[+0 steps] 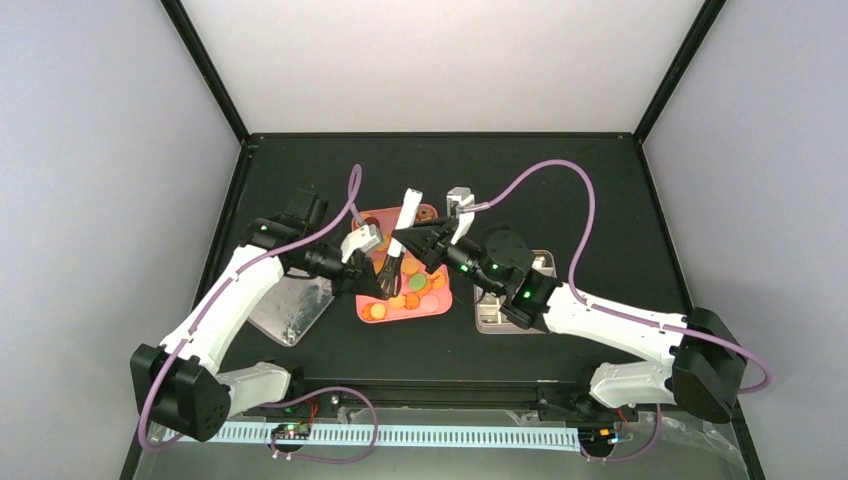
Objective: Pack the cookies
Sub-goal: Pass from the right arm to the left
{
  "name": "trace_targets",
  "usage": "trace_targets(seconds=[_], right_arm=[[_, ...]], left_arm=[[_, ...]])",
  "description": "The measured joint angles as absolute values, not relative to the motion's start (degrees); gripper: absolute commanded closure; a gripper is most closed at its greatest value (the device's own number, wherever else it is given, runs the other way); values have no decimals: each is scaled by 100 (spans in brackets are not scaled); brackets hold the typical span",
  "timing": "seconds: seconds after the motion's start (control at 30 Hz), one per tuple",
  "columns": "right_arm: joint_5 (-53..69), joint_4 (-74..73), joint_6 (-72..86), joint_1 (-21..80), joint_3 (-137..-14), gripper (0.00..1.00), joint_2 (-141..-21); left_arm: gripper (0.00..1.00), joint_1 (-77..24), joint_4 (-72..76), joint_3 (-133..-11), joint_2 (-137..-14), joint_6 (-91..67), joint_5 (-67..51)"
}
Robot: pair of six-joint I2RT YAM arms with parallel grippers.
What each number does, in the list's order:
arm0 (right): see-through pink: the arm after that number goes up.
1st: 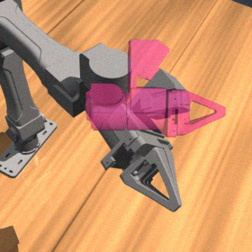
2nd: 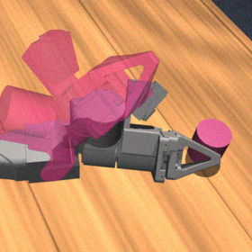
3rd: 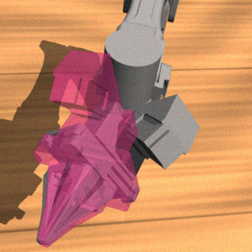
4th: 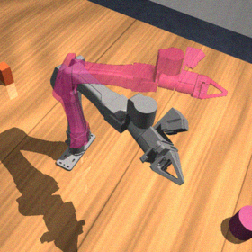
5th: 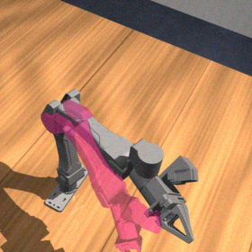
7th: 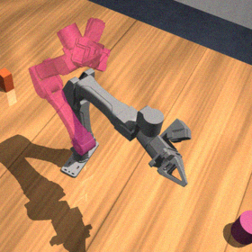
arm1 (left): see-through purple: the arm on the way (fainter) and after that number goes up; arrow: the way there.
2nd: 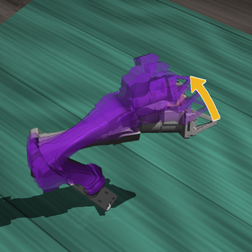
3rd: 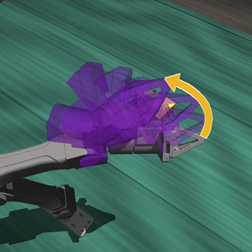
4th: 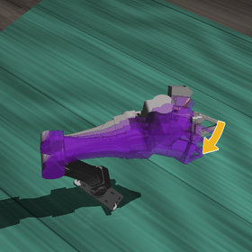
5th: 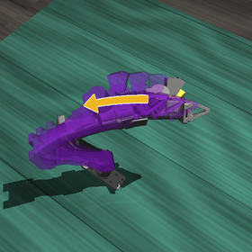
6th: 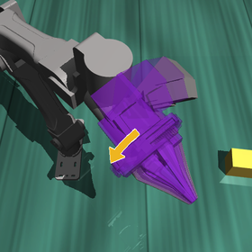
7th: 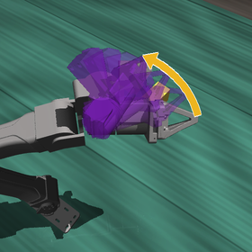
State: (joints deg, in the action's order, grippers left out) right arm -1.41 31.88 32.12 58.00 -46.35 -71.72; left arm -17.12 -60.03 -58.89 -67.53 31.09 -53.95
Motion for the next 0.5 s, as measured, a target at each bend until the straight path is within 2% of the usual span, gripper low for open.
trace_targets(seconds=[0.13,0.43,0.5], right_arm=[[-58,3269,3308,5719,-4602,69,-7175],[132,3479,3461,5660,-4602,68,-7264],[172,3481,3494,5647,-4602,65,-7275]], left_arm=[[98,-1752,-6062,-5892,-6746,3205,-5564],[98,-1765,-6329,-5966,-6742,3345,-5802],[99,-1765,-6361,-5966,-6737,3347,-5813]])
